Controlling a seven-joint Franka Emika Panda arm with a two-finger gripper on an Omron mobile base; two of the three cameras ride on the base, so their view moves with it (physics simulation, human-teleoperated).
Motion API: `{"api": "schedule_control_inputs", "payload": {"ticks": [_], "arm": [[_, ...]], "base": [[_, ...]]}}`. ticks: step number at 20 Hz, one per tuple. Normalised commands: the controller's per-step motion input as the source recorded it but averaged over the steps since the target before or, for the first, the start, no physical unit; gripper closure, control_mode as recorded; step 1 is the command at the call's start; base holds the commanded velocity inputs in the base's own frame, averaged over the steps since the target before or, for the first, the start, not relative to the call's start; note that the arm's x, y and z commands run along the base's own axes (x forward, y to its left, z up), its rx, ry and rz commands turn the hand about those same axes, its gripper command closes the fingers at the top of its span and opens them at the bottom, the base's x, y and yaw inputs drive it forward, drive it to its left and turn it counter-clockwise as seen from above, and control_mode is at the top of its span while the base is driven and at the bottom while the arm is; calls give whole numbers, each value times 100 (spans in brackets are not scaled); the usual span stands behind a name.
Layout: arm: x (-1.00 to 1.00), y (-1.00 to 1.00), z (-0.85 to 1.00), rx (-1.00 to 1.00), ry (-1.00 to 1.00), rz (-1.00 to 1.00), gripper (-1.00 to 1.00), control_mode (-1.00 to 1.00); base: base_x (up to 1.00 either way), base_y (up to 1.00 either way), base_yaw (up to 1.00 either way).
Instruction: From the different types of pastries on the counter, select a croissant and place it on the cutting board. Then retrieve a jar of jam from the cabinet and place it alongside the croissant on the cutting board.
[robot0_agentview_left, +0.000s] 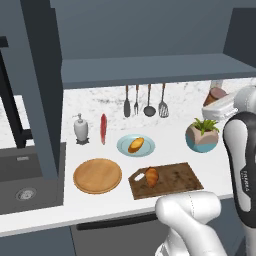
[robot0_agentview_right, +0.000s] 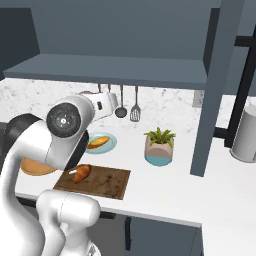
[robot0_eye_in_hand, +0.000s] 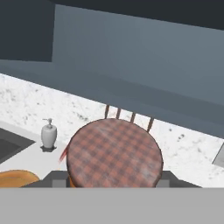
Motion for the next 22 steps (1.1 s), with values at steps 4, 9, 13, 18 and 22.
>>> {"api": "schedule_control_inputs", "payload": {"ticks": [4,9,13,18,22], "arm": [[-35,12,-25,-3,1,0,100,-100],[-14,12,-40,-4,10,0,100,-100],[0,9,-47,-7,14,0,100,-100],[-1,7,-44,-4,12,0,100,-100],[-8,9,-38,0,7,0,100,-100]], "base": [[0,0,0],[0,0,0],[0,0,0],[0,0,0],[0,0,0]]}}
